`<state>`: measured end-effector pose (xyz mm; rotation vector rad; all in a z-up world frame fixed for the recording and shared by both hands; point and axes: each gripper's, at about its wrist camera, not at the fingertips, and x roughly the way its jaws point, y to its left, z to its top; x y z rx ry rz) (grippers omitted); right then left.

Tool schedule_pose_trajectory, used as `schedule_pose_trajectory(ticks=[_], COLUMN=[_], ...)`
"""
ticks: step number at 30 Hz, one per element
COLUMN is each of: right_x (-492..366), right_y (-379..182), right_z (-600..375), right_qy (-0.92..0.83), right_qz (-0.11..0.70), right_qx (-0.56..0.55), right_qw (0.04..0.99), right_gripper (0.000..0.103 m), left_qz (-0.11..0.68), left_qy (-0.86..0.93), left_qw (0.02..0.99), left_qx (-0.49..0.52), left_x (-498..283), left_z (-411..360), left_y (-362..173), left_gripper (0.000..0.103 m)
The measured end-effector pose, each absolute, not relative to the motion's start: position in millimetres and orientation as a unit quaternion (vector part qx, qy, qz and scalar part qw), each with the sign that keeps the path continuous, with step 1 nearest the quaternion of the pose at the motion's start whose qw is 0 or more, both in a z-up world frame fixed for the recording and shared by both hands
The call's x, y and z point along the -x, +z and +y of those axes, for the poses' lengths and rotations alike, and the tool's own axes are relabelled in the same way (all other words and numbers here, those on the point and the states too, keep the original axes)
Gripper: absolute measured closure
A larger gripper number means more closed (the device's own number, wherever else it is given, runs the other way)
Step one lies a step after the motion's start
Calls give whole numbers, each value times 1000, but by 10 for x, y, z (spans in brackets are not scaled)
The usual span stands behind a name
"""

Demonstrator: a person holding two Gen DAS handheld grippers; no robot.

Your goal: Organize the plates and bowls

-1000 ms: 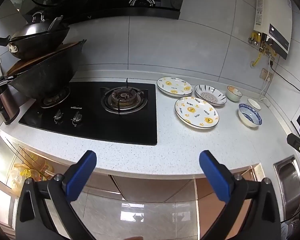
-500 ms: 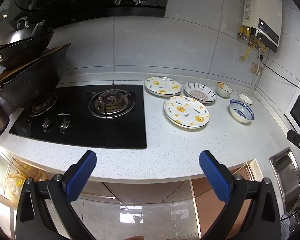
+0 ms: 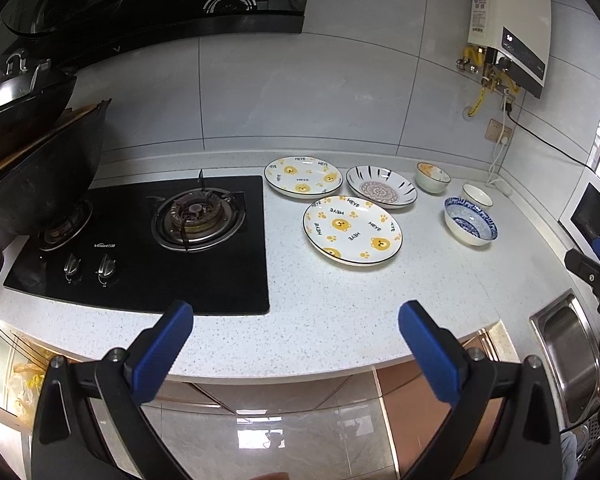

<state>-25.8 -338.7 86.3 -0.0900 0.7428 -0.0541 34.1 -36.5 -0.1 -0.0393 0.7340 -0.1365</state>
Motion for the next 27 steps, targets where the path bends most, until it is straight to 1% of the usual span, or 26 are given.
schedule_pose_trajectory(ticks=[27], right_x=[468], right_y=[868], right_z=[-3121], right_qy=[-13], right_qz=[363], right_qx=[59], right_qw=[930], right_gripper=[1], left_qz=[360], left_qy=[-57], left_qw=[931], left_qx=[19], left_x=[-20], left_z=[-146], left_y=[-29], left_gripper=[0])
